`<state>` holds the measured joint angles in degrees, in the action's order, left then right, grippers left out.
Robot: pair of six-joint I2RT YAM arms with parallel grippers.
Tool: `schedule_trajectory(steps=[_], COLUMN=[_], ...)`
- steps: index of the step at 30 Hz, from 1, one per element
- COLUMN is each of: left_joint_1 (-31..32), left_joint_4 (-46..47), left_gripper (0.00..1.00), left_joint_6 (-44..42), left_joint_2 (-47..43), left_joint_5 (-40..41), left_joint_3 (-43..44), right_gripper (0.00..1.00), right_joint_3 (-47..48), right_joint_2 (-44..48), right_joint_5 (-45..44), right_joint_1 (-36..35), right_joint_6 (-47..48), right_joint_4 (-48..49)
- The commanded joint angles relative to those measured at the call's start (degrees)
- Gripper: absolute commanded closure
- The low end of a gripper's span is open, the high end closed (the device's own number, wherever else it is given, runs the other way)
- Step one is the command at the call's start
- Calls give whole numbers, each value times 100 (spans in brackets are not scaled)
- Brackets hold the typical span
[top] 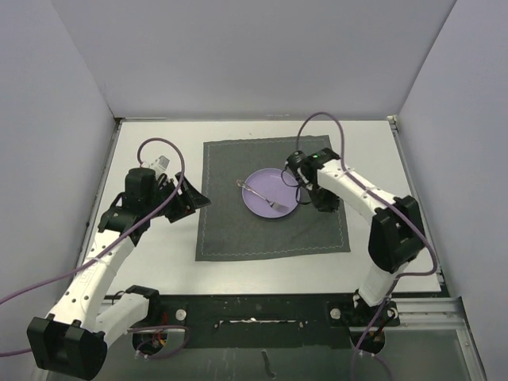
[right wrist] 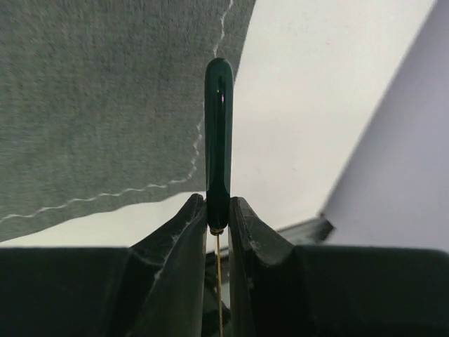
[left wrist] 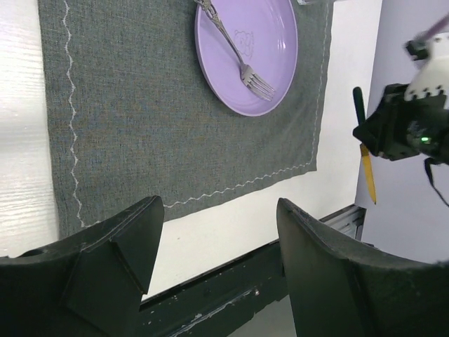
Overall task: Set the dinner table for one person
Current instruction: Place the knife on the napkin.
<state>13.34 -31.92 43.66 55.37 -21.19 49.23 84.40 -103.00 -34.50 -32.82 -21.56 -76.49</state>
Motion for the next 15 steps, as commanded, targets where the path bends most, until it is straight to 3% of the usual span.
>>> schedule_trajectory(steps=[1, 9, 15], left_joint_1=[8, 6, 0], left_joint_4=[84, 193, 174], left_gripper=[36, 36, 36], left_joint_6=[-247, -294, -323], left_joint_2=[-60, 46, 1], left_joint_5=[65, 2, -14], left_joint_3=[317, 327, 238], right_gripper=[100, 100, 100], right_joint_3=[-424, -775, -1755], right_joint_2=[1470, 2333, 3241], right_joint_5=[1512, 2441, 4267], right_joint_1=[750, 1437, 2348], right_joint_6=[555, 806, 839], right_joint_4=[1794, 2594, 3827])
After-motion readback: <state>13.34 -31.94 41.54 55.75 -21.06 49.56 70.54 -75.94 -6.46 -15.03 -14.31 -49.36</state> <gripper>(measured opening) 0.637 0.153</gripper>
